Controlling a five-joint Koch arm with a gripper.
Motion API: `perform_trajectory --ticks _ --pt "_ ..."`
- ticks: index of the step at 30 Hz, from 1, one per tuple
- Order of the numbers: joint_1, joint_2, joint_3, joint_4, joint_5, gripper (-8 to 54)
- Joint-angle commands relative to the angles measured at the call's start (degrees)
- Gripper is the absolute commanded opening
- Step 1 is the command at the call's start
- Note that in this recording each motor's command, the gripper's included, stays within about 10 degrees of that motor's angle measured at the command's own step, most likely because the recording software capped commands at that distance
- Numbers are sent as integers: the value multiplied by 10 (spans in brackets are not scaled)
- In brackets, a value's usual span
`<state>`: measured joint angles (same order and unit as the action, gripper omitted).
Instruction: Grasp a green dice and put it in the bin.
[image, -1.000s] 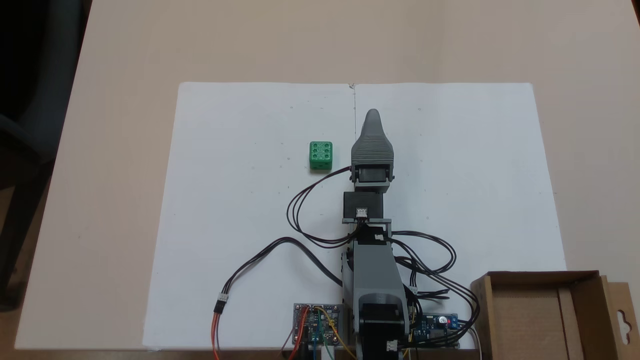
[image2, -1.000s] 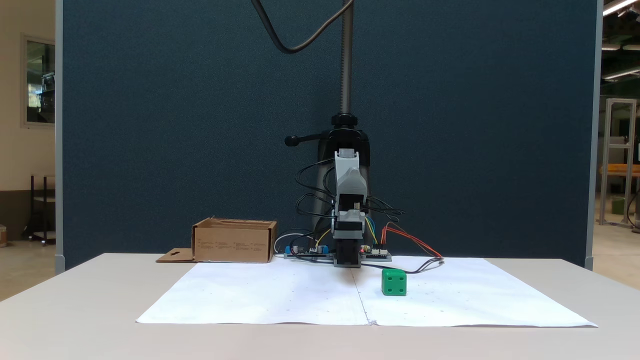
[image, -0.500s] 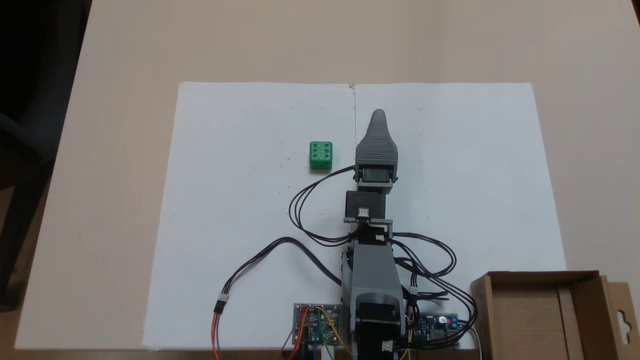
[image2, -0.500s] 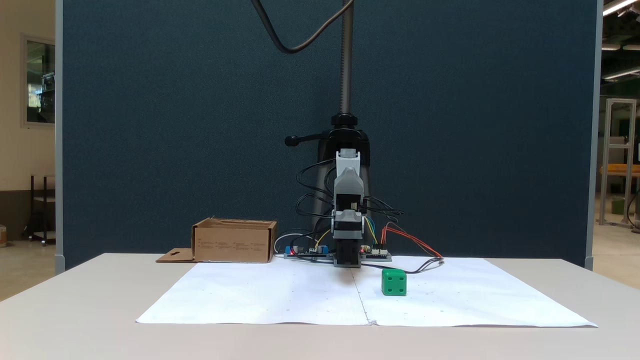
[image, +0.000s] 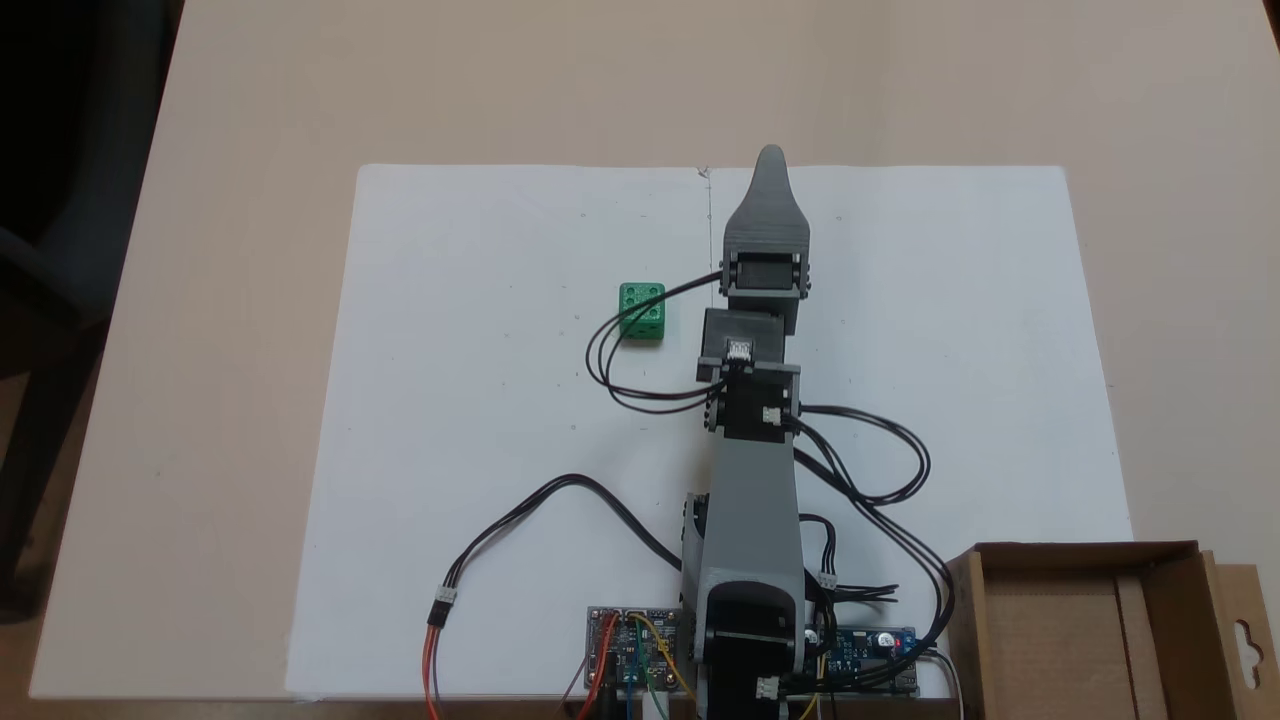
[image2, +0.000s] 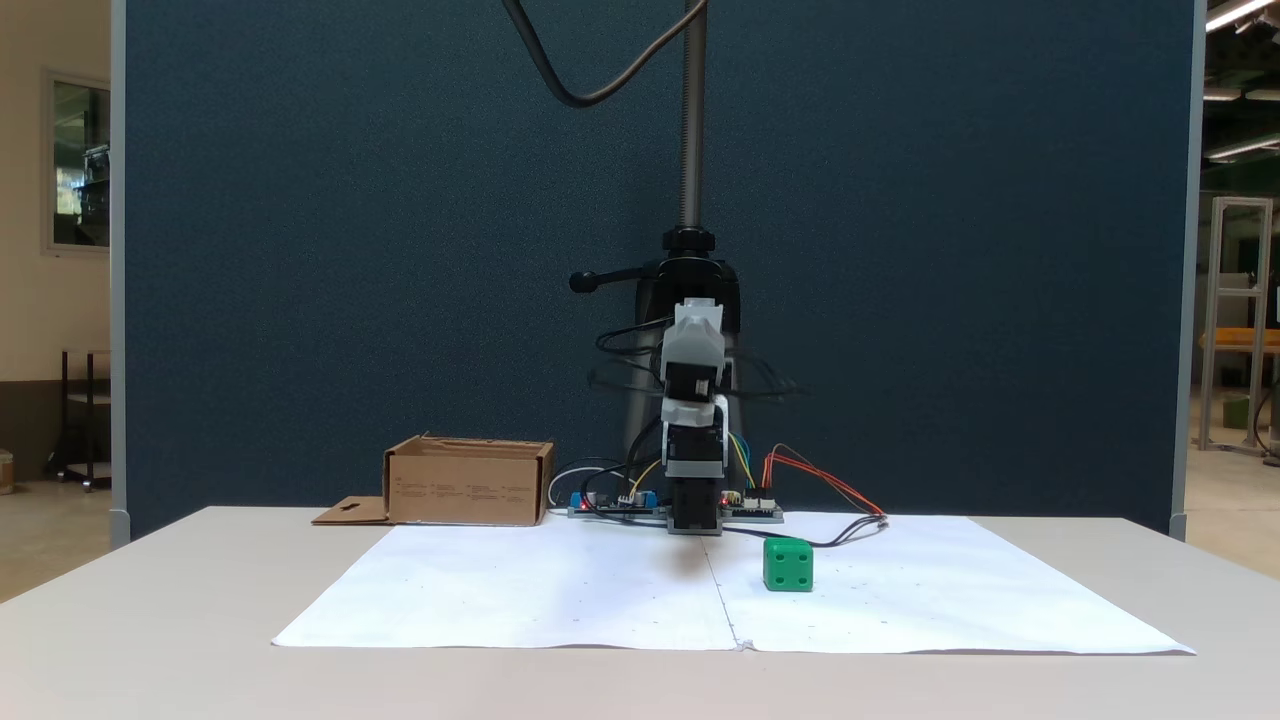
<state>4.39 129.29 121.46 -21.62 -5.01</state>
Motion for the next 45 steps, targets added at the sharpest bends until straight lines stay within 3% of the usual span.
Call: perform_trajectory --ticks 1,14,33,45 --pt "5 54 -95 92 -6 423" --pt "-25 -81 -453 639 107 424" --pt "-98 -117 -471 1208 213 424" --pt "-215 -172 -471 993 276 413"
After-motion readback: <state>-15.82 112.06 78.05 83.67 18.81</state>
